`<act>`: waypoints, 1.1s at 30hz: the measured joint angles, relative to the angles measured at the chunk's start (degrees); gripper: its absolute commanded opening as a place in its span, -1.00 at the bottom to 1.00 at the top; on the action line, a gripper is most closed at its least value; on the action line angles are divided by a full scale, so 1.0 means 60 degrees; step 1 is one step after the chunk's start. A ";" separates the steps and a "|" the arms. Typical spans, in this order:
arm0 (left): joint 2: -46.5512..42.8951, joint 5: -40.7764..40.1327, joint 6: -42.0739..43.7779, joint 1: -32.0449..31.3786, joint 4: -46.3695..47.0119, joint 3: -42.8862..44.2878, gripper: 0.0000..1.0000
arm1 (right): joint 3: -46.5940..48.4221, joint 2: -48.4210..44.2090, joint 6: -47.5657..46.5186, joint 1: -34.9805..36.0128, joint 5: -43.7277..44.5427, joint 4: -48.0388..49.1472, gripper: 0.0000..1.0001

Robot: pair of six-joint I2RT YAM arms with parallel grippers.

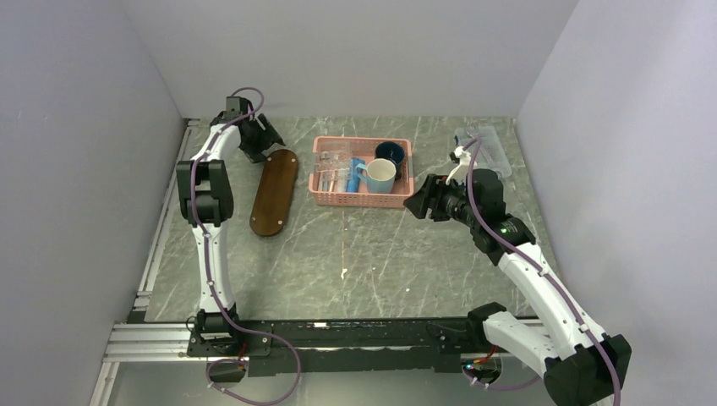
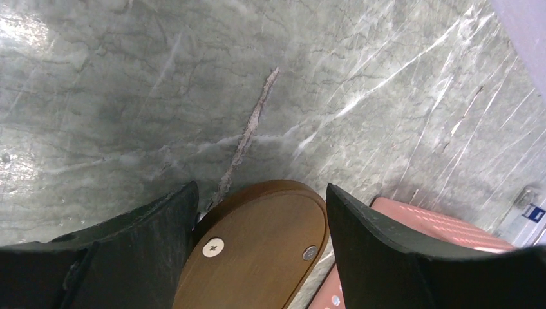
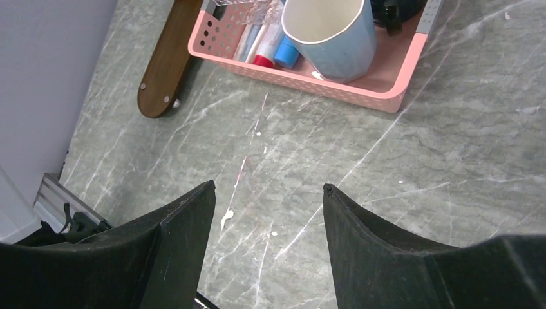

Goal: Prepare toiletry sets of a toothbrush and toothpaste on the tray

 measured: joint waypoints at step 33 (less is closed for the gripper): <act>-0.1020 0.2029 0.3745 -0.0692 -0.0047 -0.1953 -0.16 | -0.0357 -0.0736 0.0331 0.0168 -0.0098 -0.0022 0.30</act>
